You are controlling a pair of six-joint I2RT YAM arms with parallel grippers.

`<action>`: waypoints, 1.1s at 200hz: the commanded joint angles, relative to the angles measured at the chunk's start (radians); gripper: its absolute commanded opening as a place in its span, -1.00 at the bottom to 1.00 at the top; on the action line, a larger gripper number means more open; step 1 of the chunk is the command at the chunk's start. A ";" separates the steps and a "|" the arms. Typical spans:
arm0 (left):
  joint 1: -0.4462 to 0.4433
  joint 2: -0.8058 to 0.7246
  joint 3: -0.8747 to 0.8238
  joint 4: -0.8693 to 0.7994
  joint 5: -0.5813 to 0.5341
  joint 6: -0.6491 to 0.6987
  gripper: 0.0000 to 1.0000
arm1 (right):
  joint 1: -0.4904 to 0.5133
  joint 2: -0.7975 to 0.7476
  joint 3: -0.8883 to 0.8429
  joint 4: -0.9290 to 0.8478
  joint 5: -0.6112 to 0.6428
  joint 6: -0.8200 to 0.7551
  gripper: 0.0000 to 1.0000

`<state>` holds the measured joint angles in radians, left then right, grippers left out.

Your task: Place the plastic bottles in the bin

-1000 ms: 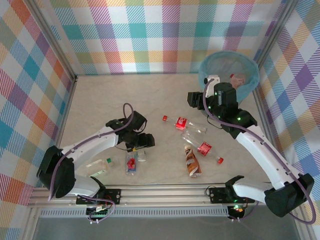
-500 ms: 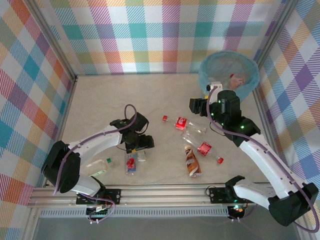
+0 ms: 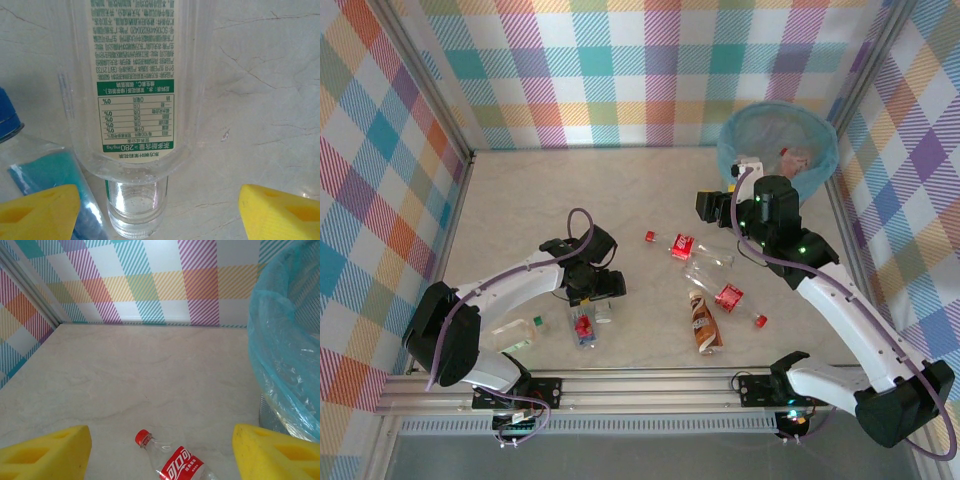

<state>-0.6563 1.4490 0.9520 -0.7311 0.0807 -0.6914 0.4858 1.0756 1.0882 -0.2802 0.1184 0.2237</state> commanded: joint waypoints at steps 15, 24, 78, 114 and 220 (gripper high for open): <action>0.017 0.001 -0.012 -0.012 -0.026 0.004 0.69 | 0.007 -0.022 -0.024 0.032 0.018 -0.032 0.50; 0.019 0.012 -0.012 -0.008 -0.020 0.007 0.69 | 0.007 -0.020 -0.022 0.034 0.020 -0.031 0.50; 0.021 0.071 0.008 -0.004 -0.015 0.049 0.68 | 0.007 -0.016 -0.024 0.035 0.018 -0.030 0.50; 0.021 0.108 0.031 0.004 -0.018 0.078 0.67 | 0.007 0.012 -0.012 0.037 0.005 -0.030 0.51; 0.021 0.284 0.162 0.025 -0.016 0.139 0.26 | 0.007 -0.019 0.001 0.048 -0.011 -0.114 0.51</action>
<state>-0.6449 1.7012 1.0679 -0.7029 0.0727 -0.5808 0.4858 1.0992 1.0725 -0.2634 0.1001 0.1638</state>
